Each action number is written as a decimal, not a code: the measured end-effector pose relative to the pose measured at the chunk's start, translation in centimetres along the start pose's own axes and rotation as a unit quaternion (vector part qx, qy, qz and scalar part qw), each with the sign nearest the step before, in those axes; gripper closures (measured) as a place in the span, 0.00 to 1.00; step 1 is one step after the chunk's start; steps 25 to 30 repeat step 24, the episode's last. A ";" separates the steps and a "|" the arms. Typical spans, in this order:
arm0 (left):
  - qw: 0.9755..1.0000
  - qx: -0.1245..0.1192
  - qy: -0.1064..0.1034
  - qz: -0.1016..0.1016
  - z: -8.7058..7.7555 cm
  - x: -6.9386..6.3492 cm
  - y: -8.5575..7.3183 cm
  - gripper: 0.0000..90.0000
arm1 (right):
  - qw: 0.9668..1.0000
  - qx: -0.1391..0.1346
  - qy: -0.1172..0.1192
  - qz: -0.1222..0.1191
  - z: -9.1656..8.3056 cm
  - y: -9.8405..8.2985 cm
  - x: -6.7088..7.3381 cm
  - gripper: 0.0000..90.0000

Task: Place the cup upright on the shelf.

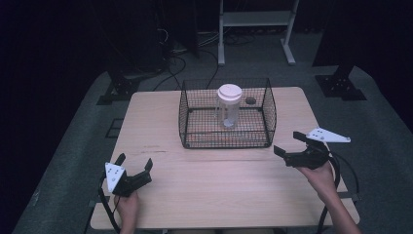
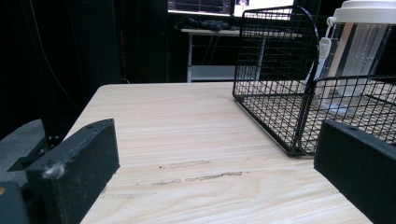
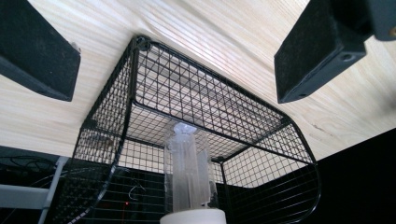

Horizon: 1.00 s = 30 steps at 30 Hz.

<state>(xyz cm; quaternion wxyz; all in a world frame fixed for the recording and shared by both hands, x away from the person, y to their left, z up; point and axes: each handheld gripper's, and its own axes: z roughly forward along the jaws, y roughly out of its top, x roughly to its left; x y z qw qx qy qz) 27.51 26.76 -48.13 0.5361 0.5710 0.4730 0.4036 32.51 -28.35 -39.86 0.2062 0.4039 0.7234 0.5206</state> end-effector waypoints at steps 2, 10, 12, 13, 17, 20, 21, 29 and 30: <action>1.000 0.000 0.000 0.001 0.0 0.0 0.0 0.00 | 1.000 -0.002 0.000 0.005 -0.1 -0.4 -0.1 0.00; 1.000 0.001 0.000 0.001 0.0 0.0 0.0 0.00 | 1.000 -0.002 -0.001 0.017 -0.5 -1.7 -0.3 0.00; 1.000 0.000 0.000 -0.001 0.0 0.0 0.0 0.00 | 1.000 0.000 -0.001 0.019 -0.6 -2.0 -0.3 0.00; 1.000 0.000 -0.001 -0.002 0.0 0.0 0.0 0.00 | 1.000 0.000 -0.003 0.020 -0.7 -2.1 -0.3 0.00; 1.000 0.000 -0.001 -0.003 0.0 0.0 0.0 0.00 | 1.000 -0.004 -0.003 0.025 -1.2 -2.7 -0.3 0.00; 1.000 0.000 -0.001 -0.001 0.0 0.0 0.0 0.00 | 0.999 -0.011 -0.002 0.033 -1.5 -3.4 0.0 0.00; 1.000 0.000 0.000 -0.001 0.0 0.0 0.0 0.00 | 0.999 -0.013 -0.001 0.035 -1.6 -3.6 0.1 0.00; 1.000 0.001 0.002 -0.003 0.0 0.1 0.0 0.00 | 0.999 -0.025 0.002 0.048 -1.8 -4.6 0.6 0.00; 1.000 0.001 0.002 -0.003 0.0 0.1 0.0 0.00 | 0.999 -0.025 0.002 0.048 -1.8 -4.6 0.6 0.00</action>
